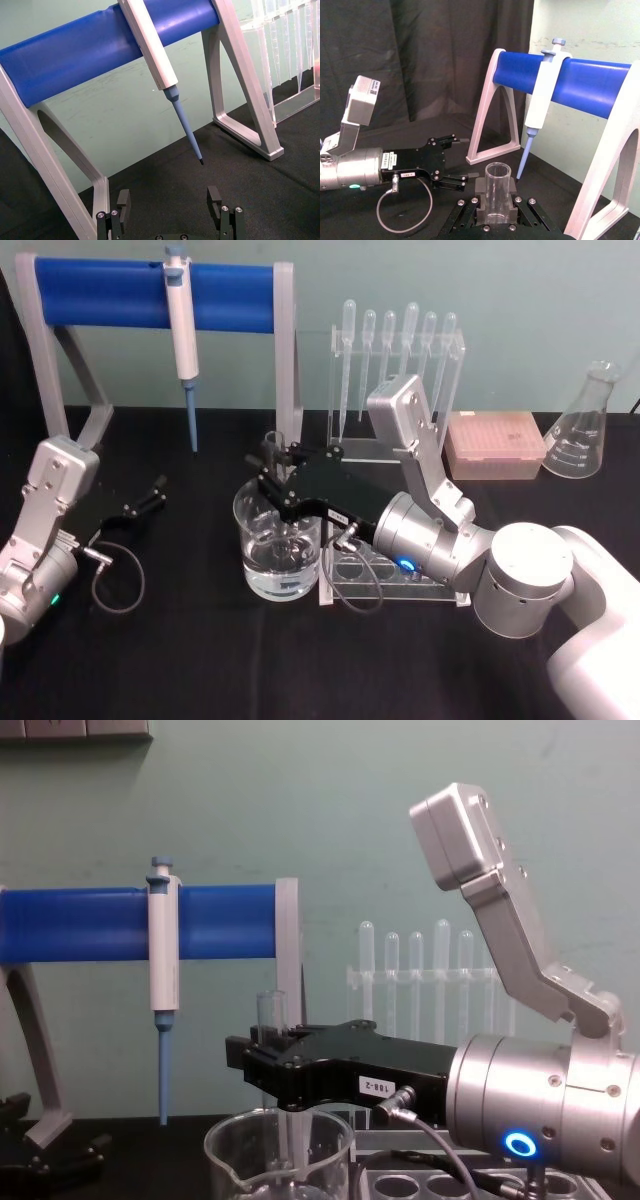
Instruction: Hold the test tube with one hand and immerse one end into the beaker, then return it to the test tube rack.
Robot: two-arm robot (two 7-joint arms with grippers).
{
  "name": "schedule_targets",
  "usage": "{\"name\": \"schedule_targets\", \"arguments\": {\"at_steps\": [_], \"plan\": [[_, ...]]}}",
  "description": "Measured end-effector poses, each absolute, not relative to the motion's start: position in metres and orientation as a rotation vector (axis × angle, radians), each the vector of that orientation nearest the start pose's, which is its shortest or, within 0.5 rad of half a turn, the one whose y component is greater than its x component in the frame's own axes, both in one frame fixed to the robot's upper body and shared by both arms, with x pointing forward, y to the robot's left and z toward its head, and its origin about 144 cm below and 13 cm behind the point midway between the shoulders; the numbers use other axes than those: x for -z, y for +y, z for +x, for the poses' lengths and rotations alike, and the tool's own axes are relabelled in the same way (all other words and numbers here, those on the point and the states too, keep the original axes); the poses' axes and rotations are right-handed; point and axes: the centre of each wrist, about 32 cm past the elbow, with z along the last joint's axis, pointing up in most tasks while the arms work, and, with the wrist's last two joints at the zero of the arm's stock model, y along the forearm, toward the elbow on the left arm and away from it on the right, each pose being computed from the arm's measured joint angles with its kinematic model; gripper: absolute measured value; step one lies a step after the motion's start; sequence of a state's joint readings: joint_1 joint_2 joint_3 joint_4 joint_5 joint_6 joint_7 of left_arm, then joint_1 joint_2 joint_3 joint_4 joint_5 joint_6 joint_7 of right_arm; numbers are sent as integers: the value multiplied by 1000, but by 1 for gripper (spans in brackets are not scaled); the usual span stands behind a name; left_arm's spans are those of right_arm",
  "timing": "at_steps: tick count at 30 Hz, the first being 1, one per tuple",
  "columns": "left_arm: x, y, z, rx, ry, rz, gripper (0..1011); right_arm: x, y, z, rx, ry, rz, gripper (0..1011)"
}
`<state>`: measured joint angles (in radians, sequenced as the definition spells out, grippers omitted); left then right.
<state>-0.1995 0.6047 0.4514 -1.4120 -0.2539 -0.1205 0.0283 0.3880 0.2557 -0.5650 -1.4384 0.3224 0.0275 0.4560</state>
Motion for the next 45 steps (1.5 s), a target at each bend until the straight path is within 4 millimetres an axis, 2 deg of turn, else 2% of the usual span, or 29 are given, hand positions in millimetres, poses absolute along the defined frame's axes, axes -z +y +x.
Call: {"name": "schedule_targets", "arguments": {"at_steps": [45], "plan": [[-1140,310,489,-1248,-285,304,1000,-1199,-145,526,617,-99,-29,226]]}}
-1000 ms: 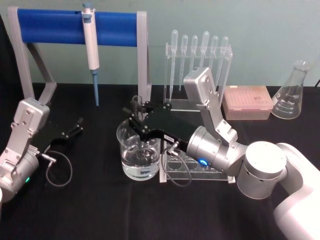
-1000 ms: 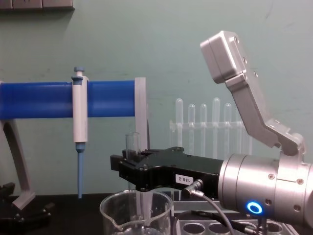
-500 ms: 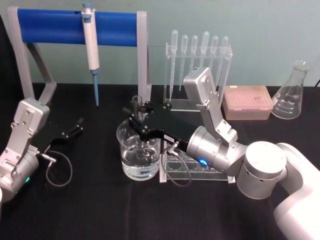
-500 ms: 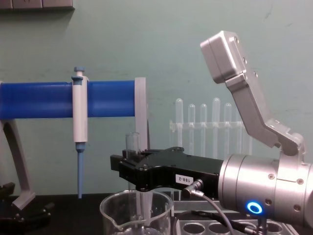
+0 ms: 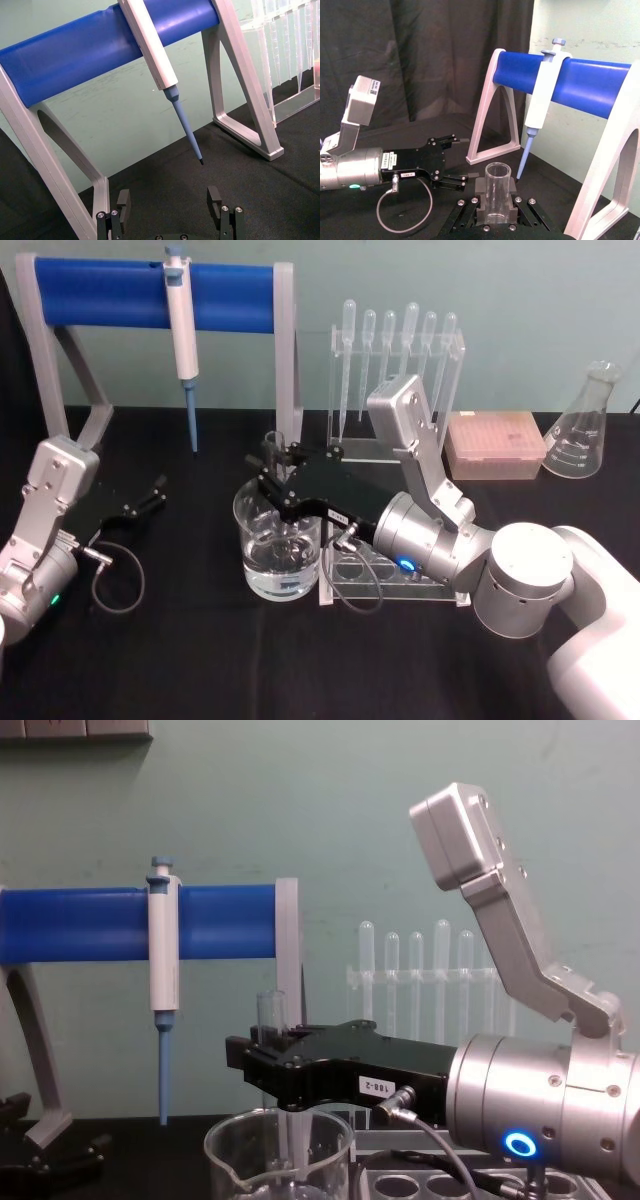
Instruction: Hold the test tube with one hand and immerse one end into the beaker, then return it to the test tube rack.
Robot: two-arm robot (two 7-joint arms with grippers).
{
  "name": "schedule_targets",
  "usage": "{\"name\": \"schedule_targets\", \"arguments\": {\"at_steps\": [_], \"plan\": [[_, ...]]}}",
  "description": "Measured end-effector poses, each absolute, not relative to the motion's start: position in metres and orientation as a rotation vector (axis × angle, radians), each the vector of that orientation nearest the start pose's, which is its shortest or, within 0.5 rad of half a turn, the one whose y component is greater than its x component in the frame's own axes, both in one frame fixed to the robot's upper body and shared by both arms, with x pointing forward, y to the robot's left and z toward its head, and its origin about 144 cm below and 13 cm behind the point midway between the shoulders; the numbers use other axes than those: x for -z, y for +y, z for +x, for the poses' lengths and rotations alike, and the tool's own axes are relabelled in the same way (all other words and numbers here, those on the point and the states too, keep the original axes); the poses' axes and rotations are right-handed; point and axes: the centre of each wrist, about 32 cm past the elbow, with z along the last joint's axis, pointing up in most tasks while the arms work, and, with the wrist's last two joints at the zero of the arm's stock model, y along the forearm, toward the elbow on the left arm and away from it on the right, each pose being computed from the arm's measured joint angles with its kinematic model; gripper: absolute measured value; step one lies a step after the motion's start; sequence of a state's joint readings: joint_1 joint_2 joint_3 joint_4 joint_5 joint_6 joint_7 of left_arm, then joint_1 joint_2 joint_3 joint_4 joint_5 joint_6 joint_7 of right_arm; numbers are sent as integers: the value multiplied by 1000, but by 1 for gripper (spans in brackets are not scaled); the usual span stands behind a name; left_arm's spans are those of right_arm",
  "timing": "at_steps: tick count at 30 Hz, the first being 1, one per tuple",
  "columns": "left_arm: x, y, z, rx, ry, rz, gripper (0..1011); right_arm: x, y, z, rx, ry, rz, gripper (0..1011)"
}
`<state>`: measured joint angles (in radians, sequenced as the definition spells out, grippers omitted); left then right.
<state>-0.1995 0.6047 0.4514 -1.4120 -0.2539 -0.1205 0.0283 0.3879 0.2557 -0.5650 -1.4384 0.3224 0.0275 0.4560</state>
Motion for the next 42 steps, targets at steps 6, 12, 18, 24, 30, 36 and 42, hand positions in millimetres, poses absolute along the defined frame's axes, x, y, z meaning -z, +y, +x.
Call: {"name": "schedule_targets", "arguments": {"at_steps": [6,12,18,24,30,36,42], "plan": [[-1140,310,489,-1248,-285,305,1000,-1199,-145,526,617,-99,-29,226],[-1140,310,489,-1248,-285,305,1000,-1199,-145,526,617,-99,-29,226],[-1140,310,489,-1248,-285,304,1000,-1199,-145,526,617,-99,-29,226],[-1140,310,489,-1248,-285,304,1000,-1199,-145,526,617,-99,-29,226],[-1140,310,489,-1248,-285,304,1000,-1199,-145,526,617,-99,-29,226],[-1140,310,489,-1248,-285,304,1000,-1199,-145,526,617,-99,-29,226],[-1140,310,489,-1248,-285,304,1000,-1199,-145,526,617,-99,-29,226]]}}
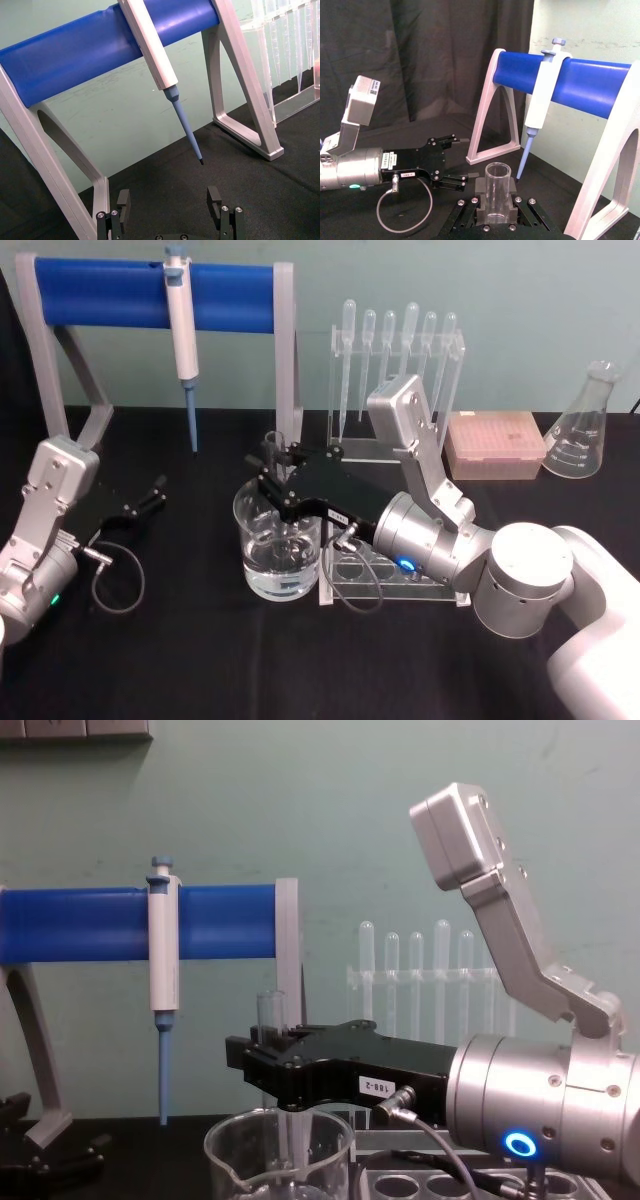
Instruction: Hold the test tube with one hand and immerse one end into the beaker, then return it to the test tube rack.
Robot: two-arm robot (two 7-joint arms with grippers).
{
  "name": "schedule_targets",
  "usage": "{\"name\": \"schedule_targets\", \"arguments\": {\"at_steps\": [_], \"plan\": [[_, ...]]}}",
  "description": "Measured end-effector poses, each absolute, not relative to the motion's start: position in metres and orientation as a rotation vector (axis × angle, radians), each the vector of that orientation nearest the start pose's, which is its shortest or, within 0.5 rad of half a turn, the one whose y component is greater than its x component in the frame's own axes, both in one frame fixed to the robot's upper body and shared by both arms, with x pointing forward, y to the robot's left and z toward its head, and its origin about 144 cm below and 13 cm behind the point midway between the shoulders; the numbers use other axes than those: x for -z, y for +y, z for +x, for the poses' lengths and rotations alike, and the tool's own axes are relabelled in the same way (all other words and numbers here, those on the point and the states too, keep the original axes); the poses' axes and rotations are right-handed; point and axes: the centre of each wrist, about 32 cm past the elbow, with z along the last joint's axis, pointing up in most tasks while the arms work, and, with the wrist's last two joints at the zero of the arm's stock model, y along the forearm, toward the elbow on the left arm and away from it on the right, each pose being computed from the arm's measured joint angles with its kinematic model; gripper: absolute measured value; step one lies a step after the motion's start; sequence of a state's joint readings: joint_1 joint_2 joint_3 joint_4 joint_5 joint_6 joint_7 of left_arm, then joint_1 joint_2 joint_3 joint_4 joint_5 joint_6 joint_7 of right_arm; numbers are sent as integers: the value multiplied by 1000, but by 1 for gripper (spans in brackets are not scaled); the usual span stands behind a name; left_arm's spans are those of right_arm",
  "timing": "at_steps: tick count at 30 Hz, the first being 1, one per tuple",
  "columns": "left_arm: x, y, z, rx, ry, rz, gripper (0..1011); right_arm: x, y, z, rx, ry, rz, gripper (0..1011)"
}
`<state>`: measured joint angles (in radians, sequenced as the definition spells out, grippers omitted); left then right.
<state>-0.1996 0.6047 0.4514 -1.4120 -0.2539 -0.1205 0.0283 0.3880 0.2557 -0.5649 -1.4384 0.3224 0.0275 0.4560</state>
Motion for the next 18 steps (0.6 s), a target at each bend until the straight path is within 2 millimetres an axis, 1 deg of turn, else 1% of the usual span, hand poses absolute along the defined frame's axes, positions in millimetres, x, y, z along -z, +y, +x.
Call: {"name": "schedule_targets", "arguments": {"at_steps": [18], "plan": [[-1140,310,489,-1248,-285,304,1000,-1199,-145,526,617,-99,-29,226]]}}
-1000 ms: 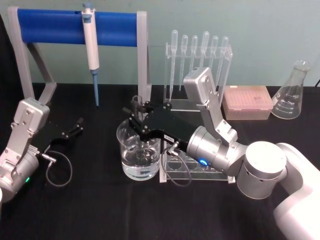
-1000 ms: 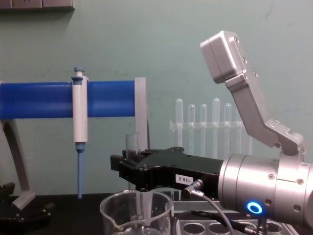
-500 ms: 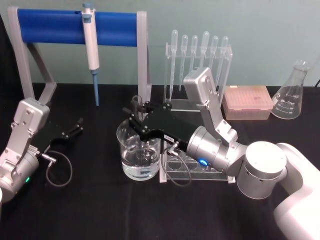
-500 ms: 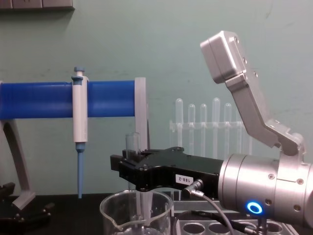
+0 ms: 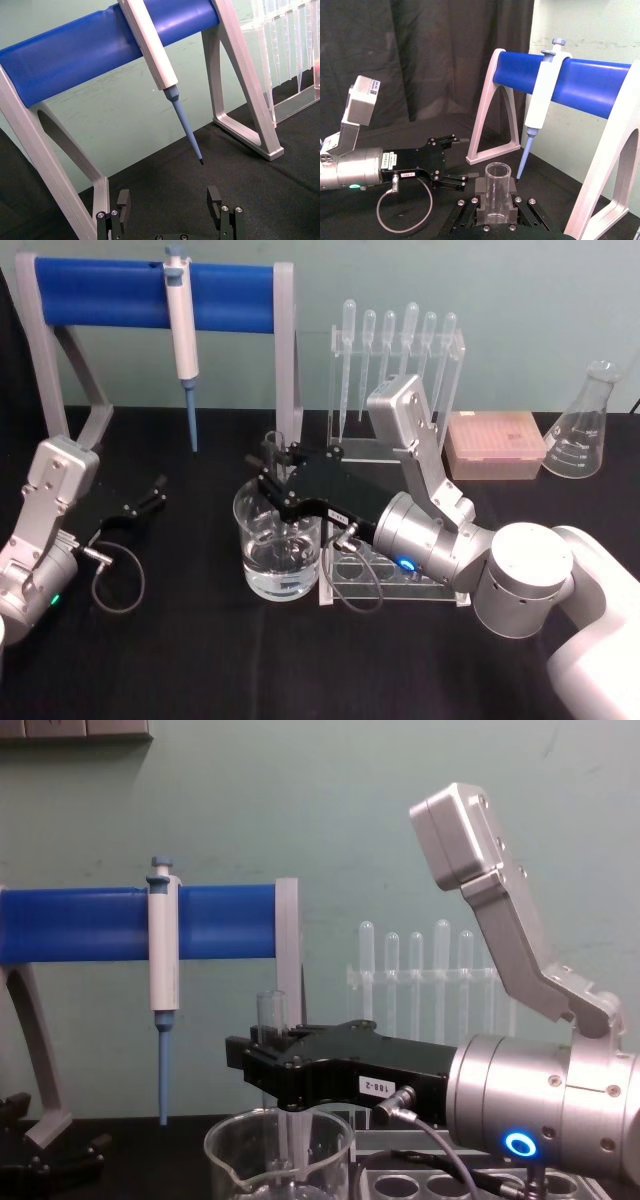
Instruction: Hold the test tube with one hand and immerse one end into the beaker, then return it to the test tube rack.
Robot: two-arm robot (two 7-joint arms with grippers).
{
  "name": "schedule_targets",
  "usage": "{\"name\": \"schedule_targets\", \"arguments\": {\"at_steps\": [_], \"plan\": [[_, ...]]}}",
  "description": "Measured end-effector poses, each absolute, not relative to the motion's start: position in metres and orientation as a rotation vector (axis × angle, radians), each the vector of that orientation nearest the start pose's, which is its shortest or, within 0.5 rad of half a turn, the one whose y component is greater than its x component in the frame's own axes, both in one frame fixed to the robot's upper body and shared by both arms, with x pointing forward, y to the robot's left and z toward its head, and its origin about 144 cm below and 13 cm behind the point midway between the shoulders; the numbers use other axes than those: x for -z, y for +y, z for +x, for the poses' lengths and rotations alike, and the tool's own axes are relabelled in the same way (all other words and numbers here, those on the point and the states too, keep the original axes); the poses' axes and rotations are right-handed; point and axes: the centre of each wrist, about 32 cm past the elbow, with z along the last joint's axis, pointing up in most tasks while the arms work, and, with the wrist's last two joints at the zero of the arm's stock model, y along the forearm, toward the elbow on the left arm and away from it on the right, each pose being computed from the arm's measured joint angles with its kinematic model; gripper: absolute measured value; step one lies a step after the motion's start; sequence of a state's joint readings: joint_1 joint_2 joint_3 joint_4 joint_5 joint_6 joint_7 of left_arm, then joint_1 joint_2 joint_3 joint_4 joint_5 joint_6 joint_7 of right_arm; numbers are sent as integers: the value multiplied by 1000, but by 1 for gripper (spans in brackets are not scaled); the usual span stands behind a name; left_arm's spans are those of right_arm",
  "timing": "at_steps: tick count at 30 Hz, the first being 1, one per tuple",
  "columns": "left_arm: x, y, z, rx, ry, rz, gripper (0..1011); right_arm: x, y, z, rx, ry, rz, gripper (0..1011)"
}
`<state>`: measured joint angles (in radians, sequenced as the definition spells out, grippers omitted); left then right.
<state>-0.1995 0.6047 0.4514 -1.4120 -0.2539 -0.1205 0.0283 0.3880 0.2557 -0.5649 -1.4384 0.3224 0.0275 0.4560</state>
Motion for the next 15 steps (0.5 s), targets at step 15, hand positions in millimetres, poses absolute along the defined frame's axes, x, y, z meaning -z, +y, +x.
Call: {"name": "schedule_targets", "arguments": {"at_steps": [15], "plan": [[-1140,310,489,-1248,-285,304,1000,-1199,-145,526,617,-99,-29,226]]}}
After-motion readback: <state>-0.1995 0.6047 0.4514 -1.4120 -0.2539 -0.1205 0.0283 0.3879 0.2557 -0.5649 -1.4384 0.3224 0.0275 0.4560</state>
